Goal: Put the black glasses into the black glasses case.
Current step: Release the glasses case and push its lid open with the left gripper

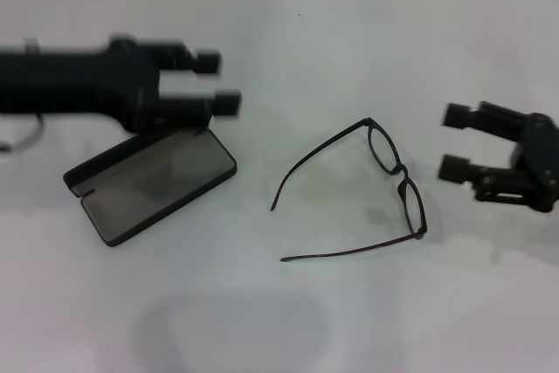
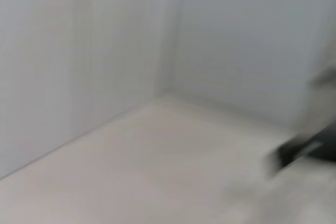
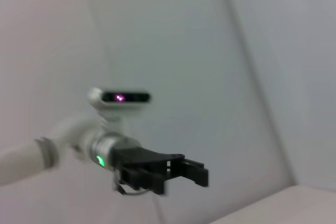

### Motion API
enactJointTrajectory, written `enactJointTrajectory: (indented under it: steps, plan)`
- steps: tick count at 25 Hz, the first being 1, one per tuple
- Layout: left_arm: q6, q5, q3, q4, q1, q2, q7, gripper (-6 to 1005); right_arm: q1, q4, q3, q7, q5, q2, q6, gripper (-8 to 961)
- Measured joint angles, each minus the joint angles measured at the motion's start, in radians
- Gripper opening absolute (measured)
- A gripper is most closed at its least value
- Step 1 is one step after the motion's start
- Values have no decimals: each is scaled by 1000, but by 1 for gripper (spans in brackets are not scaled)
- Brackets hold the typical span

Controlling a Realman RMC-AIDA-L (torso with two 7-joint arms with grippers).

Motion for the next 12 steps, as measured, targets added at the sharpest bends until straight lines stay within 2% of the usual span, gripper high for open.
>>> enactJointTrajectory:
  steps: [2, 3, 4, 6, 9, 12]
  plan:
    - [-72, 256, 9, 265, 11, -47, -155, 695, -24, 0, 35, -4, 0, 3, 0, 875]
    - [-89, 378, 28, 363, 9, -61, -214, 693, -35, -2, 53, -5, 0, 6, -2, 875]
    - [-97, 490, 55, 447, 7, -69, -271, 692, -44, -4, 68, -5, 0, 8, -5, 875]
    - [-103, 652, 125, 547, -5, -63, -366, 690, -54, -6, 90, -5, 1, 12, -12, 875]
    - [-98, 779, 192, 567, -26, -63, -428, 689, -71, -4, 115, -6, 2, 14, -24, 875]
    - [-97, 838, 257, 535, -28, -65, -453, 688, -75, -4, 123, -6, 2, 15, -27, 875]
